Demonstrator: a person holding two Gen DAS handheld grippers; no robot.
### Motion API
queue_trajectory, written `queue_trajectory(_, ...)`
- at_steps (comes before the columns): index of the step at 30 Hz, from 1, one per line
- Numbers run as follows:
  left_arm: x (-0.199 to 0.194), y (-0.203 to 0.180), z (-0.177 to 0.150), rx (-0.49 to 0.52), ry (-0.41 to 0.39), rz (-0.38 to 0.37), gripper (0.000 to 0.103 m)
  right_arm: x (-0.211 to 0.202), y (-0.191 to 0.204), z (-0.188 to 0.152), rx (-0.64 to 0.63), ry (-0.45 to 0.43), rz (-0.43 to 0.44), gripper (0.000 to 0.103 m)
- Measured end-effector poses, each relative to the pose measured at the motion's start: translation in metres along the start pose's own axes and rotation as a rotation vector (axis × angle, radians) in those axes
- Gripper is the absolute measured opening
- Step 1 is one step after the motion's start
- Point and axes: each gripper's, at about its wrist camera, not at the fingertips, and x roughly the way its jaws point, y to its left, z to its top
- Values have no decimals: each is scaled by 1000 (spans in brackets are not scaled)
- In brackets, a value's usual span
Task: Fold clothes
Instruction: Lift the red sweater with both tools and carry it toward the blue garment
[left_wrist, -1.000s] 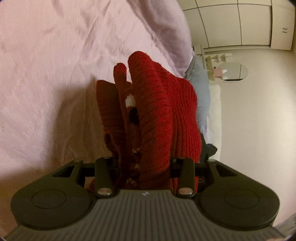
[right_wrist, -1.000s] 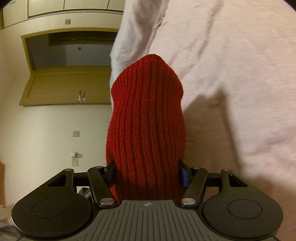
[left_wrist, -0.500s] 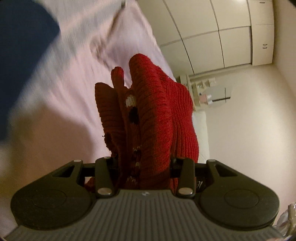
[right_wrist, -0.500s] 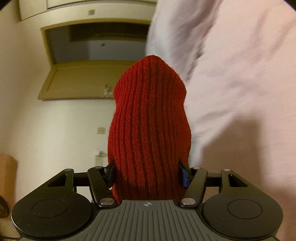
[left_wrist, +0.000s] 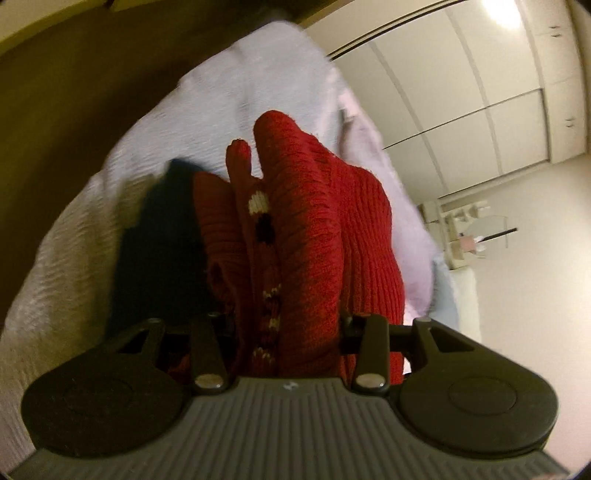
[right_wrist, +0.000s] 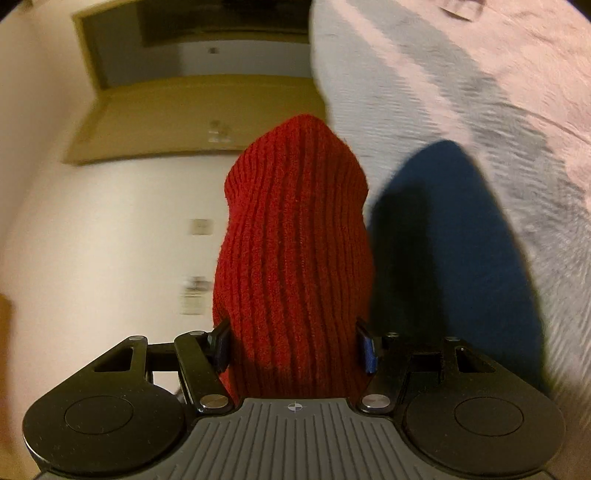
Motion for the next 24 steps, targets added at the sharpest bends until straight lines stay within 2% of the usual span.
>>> queue_trajectory(3, 21, 27, 0, -5, 16, -9, 37, 12, -22, 2, -33, -8, -65, 62)
queue_trajectory(5, 22, 30, 1, 9, -2, -50, 37, 10, -23, 3, -52, -19, -62, 62)
queue_trajectory(9, 18, 25, -1, 68, -21, -75, 38, 10, -19, 5, -125, -22, -56, 64)
queue_trajectory(13, 45, 35, -1, 80, 49, -5, 45, 8, -40, 5, -121, -44, -125, 68)
queue_trajectory(16, 44, 28, 3, 85, 50, 11, 46, -2, -42, 6, -104, -74, -171, 74)
queue_trajectory(18, 35, 18, 4, 110, 42, 69, 46, -14, -27, 7, -147, -91, -228, 74)
queue_trajectory(20, 18, 5, 2, 146, 10, 142, 46, -29, -3, 10, -247, -134, -347, 74)
queue_trajectory(24, -25, -35, -6, 236, -125, 321, 41, -40, 54, 7, -501, -241, -595, 73)
